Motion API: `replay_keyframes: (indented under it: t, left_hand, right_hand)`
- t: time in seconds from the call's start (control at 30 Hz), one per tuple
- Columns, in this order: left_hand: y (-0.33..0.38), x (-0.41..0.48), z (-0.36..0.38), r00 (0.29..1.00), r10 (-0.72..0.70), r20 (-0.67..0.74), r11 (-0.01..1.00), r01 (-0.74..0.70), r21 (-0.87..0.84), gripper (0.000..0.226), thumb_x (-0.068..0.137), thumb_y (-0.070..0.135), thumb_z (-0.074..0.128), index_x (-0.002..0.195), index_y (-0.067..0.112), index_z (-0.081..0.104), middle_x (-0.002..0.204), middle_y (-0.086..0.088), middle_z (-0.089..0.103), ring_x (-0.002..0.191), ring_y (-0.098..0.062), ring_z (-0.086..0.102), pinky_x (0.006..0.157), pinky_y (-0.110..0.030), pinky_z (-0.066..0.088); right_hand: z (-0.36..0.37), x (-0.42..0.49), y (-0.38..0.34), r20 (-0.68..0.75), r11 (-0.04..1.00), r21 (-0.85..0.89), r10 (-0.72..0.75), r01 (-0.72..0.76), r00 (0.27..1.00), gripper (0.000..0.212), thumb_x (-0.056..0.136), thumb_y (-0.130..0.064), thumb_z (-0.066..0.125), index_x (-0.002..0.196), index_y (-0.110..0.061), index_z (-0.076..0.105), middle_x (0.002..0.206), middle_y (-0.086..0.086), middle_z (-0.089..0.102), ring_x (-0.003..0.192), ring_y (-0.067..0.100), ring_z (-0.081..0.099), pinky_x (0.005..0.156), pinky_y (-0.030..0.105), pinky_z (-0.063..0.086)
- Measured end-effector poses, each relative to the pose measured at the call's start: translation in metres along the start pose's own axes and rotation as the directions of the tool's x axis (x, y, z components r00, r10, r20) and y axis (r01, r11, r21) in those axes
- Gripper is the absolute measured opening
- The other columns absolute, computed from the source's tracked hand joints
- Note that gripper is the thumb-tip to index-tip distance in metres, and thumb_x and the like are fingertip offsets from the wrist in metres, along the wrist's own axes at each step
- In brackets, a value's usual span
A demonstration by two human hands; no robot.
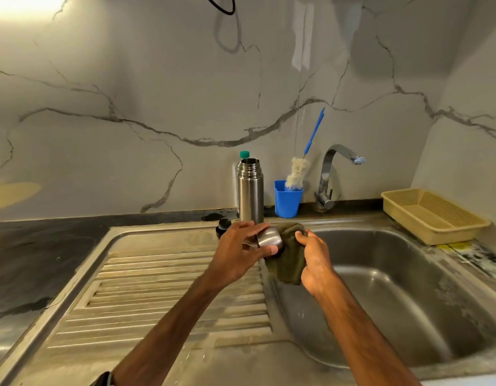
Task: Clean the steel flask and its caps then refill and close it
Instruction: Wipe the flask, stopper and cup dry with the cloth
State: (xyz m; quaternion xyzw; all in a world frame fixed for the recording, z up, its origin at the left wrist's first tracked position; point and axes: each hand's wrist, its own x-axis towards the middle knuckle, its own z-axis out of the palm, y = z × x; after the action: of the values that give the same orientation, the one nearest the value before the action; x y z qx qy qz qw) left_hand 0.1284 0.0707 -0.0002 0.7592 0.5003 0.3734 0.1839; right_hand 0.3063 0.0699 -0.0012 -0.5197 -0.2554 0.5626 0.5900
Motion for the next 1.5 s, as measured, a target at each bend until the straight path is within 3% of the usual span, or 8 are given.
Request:
replay_keyframes:
  t: [0.2,0.37,0.43,0.73,1.03,1.17,1.33,1.5]
  left_hand:
    - [0.001,-0.004,-0.001,0.992,-0.106,-0.07,0.941,0.078,-0.329,0.057,0.084,0.032,0.081,0.137,0.02,0.063,0.111,0.004,0.076,0.096,0.0,0.071,0.079,-0.018,0.058]
    - [-0.005,-0.006,-0.004,0.928,-0.359,0.101,0.604,0.314,-0.733,0.074,0.07,0.019,0.089,0.136,0.004,0.058,0.109,-0.011,0.077,0.102,-0.023,0.074,0.084,-0.034,0.061]
    - [-0.009,-0.004,-0.005,0.897,-0.43,0.097,0.567,0.353,-0.744,0.083,0.063,0.023,0.093,0.134,0.001,0.056,0.11,-0.014,0.076,0.102,-0.026,0.074,0.086,-0.037,0.061]
    - [-0.012,-0.009,-0.016,0.874,-0.457,0.164,0.589,0.436,-0.681,0.022,0.084,0.002,0.078,0.098,-0.014,0.07,0.098,-0.023,0.073,0.098,-0.035,0.072,0.086,-0.035,0.06]
    - [-0.007,-0.006,-0.033,0.835,-0.469,0.289,0.147,0.397,-0.906,0.05,0.087,0.0,0.073,0.134,-0.008,0.054,0.124,-0.027,0.067,0.111,-0.034,0.07,0.081,-0.031,0.062]
    - [-0.006,-0.007,-0.036,0.86,-0.395,0.323,0.152,0.408,-0.9,0.044,0.09,-0.002,0.067,0.131,-0.011,0.056,0.127,-0.026,0.066,0.115,-0.035,0.068,0.09,-0.036,0.061]
    - [-0.008,-0.008,-0.031,0.862,-0.417,0.288,0.169,0.385,-0.907,0.05,0.087,0.001,0.071,0.134,-0.009,0.055,0.126,-0.025,0.068,0.114,-0.034,0.069,0.091,-0.037,0.06]
    - [-0.008,-0.013,-0.017,0.857,-0.362,0.368,0.152,0.444,-0.883,0.051,0.086,0.006,0.074,0.134,-0.003,0.057,0.129,-0.022,0.067,0.118,-0.032,0.067,0.098,-0.037,0.057]
  right_hand:
    - [-0.002,0.001,-0.002,-0.003,0.997,0.072,-0.034,0.034,0.999,0.021,0.101,-0.021,0.054,0.114,-0.024,0.069,0.105,0.009,0.075,0.099,0.033,0.07,0.092,0.054,0.054]
    - [0.004,-0.004,0.002,0.032,0.997,0.044,-0.071,0.069,0.997,0.02,0.101,-0.021,0.057,0.116,-0.016,0.069,0.104,0.01,0.075,0.098,0.031,0.071,0.091,0.05,0.056]
    - [0.004,-0.006,0.003,0.036,0.996,0.03,-0.085,0.084,0.996,0.02,0.1,-0.022,0.059,0.114,-0.012,0.069,0.103,0.011,0.075,0.098,0.03,0.071,0.091,0.049,0.056]
    - [0.002,-0.02,-0.001,0.168,0.753,-0.382,-0.514,0.536,0.841,0.027,0.096,-0.014,0.063,0.12,-0.027,0.066,0.102,-0.017,0.069,0.099,-0.002,0.065,0.088,0.018,0.053]
    - [0.024,-0.04,0.013,0.371,0.525,-0.452,-0.625,0.721,0.687,0.039,0.095,-0.005,0.062,0.128,-0.024,0.064,0.114,-0.019,0.066,0.105,-0.014,0.06,0.094,0.011,0.048]
    - [0.016,-0.032,0.009,0.364,0.54,-0.518,-0.562,0.663,0.742,0.041,0.097,-0.006,0.059,0.128,-0.033,0.058,0.112,-0.024,0.061,0.097,-0.026,0.052,0.099,0.015,0.045]
    - [0.007,-0.036,0.015,0.497,0.376,-0.536,-0.582,0.756,0.643,0.05,0.096,0.002,0.057,0.14,-0.02,0.053,0.131,-0.014,0.054,0.12,-0.016,0.044,0.1,-0.001,0.034]
    - [0.0,-0.024,0.007,0.45,0.425,-0.585,-0.538,0.691,0.713,0.048,0.097,0.0,0.055,0.14,-0.021,0.055,0.127,-0.001,0.067,0.097,-0.024,0.053,0.089,-0.003,0.039]
